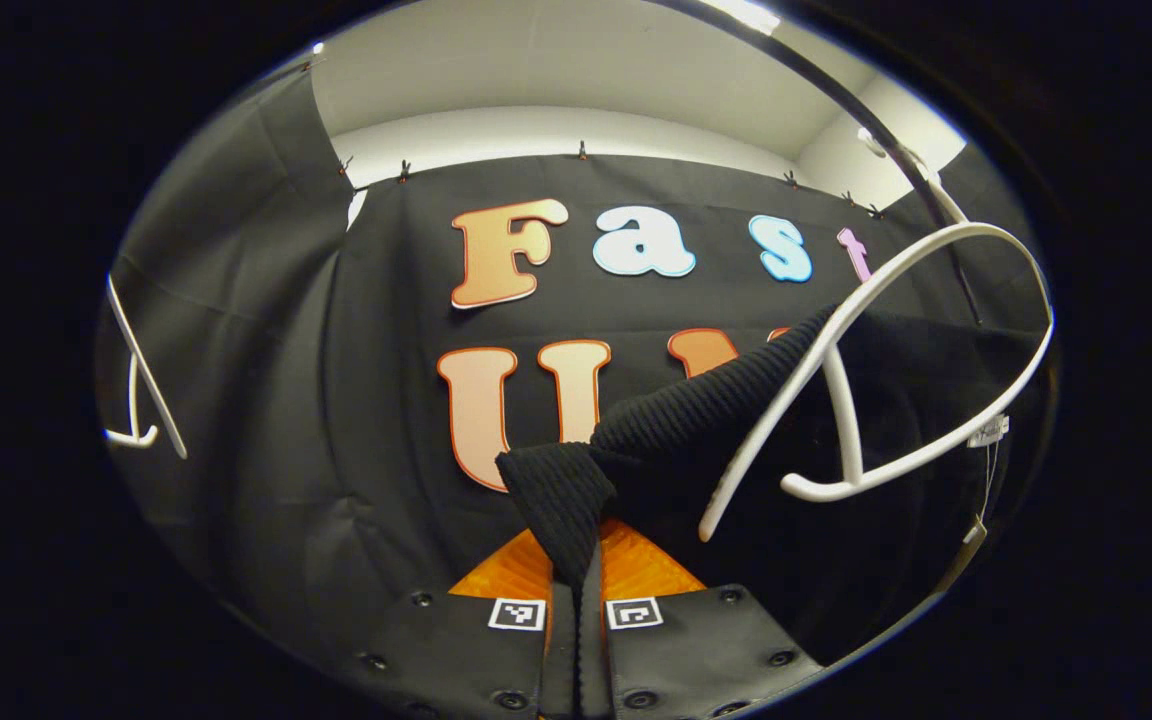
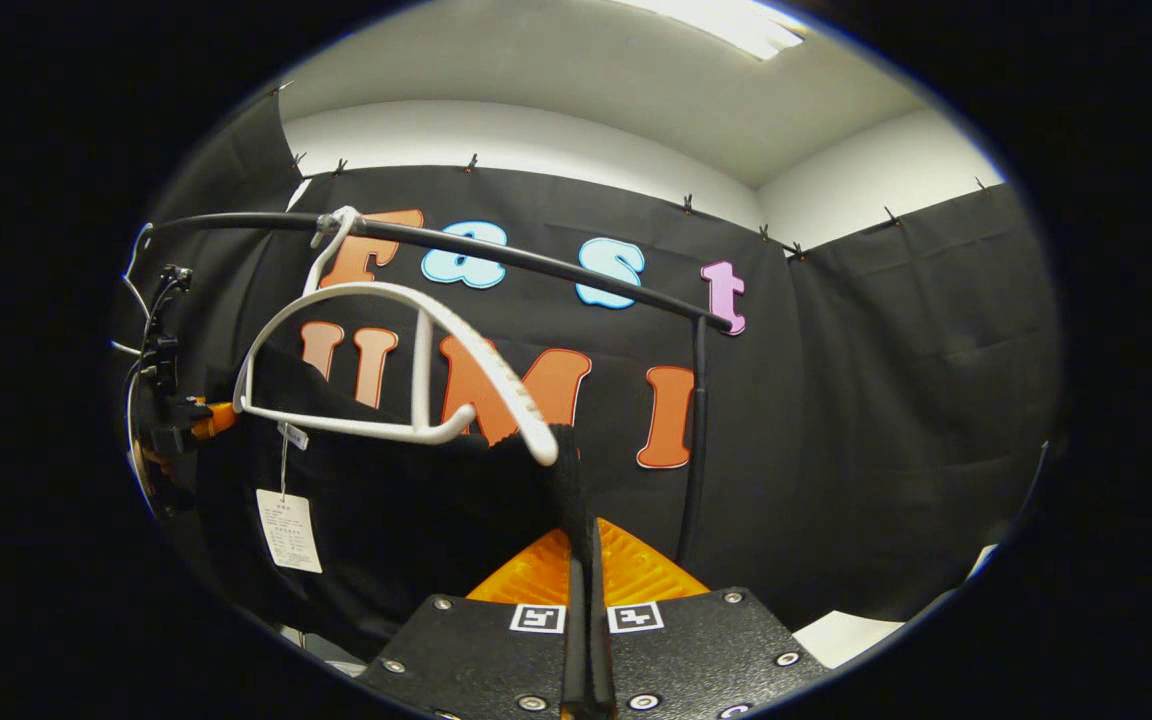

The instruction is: Grasp the clothes on the hanger with both hands and then place them into the laundry hamper below.

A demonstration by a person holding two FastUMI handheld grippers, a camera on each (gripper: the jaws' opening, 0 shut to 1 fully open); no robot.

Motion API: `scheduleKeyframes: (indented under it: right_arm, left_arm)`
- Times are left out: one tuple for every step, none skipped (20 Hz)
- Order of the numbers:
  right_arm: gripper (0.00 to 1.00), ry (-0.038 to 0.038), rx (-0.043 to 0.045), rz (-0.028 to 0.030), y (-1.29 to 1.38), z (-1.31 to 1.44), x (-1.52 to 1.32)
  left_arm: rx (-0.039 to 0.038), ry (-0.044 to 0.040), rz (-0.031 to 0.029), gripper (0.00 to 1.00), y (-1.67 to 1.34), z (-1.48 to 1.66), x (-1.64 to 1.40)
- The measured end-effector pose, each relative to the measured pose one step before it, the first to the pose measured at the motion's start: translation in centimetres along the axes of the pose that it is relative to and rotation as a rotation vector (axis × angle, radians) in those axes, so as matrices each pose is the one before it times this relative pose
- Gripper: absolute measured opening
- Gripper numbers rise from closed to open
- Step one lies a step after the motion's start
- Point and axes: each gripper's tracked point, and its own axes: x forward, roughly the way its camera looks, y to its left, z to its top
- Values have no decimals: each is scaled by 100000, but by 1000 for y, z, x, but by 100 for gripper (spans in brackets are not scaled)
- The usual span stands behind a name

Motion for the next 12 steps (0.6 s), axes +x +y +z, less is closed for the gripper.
scheduleKeyframes:
  right_arm:
    - [1,287,-158,220,160,-206,-302]
    - [1,521,-817,-388,87,-311,-370]
    - [1,541,-374,172,-52,-222,-255]
    - [1,605,1198,1818,576,-287,-330]
    - [1,989,1227,1396,614,-344,-440]
    - [1,567,-787,-435,92,-330,-357]
    - [1,833,-972,-168,-6,-344,-549]
    - [1,682,267,162,208,-403,-519]
    - [1,506,1248,871,418,-208,-638]
    - [1,794,1410,758,415,-283,-669]
    - [1,845,915,584,402,-168,-531]
    - [1,543,347,178,435,-45,-580]
  left_arm:
    - [-545,906,986,8,439,-422,-294]
    - [-388,1355,1308,8,574,-577,-276]
    - [-811,1623,383,8,334,-749,-474]
    - [-1518,1435,-822,8,156,-592,-569]
    - [-802,295,207,8,166,-405,-720]
    - [1036,-321,1179,8,498,-259,-724]
    - [1748,339,1194,8,534,-432,-768]
    - [1008,763,366,8,322,-535,-1120]
    - [246,591,-23,8,238,-473,-756]
    - [180,915,177,8,359,-341,-804]
    - [124,1086,155,8,265,-384,-706]
    - [267,1362,198,8,219,-384,-705]
